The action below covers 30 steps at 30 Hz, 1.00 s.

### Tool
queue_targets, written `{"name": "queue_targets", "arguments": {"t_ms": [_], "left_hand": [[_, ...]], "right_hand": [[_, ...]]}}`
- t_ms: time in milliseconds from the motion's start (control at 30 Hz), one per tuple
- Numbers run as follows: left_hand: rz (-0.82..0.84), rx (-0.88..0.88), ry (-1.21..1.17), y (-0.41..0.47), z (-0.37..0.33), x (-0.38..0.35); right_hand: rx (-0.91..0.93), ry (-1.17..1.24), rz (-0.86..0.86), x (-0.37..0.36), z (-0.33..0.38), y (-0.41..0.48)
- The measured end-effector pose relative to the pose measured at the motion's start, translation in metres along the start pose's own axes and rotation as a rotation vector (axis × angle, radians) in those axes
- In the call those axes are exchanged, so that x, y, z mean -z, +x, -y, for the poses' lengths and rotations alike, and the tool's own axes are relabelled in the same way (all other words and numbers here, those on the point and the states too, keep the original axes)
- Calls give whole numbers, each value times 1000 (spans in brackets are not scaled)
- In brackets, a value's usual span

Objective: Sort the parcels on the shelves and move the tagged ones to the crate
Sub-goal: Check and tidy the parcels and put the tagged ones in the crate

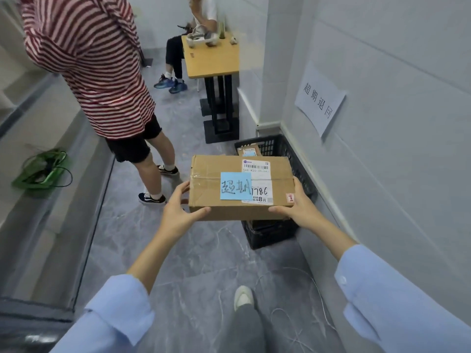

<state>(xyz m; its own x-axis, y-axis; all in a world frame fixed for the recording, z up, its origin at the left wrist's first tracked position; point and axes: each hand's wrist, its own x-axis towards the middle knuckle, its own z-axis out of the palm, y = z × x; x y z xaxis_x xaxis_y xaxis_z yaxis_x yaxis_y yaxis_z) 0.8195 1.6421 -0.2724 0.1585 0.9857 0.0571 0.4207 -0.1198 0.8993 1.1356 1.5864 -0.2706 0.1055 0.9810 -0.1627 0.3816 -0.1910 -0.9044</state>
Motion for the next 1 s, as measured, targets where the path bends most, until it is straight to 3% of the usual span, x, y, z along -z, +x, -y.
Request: {"name": "queue_targets", "arguments": {"t_ms": [300, 567, 833, 1000], "left_hand": [[55, 48, -4, 176, 10, -63], [103, 92, 41, 294, 21, -110], [94, 202, 62, 350, 56, -173], [165, 158, 304, 378, 78, -198]], "right_hand": [[-53, 0, -98, 46, -22, 164], [-126, 102, -232, 45, -64, 262], [-261, 262, -571, 19, -121, 344], [-368, 232, -788, -3, -161, 396]]}}
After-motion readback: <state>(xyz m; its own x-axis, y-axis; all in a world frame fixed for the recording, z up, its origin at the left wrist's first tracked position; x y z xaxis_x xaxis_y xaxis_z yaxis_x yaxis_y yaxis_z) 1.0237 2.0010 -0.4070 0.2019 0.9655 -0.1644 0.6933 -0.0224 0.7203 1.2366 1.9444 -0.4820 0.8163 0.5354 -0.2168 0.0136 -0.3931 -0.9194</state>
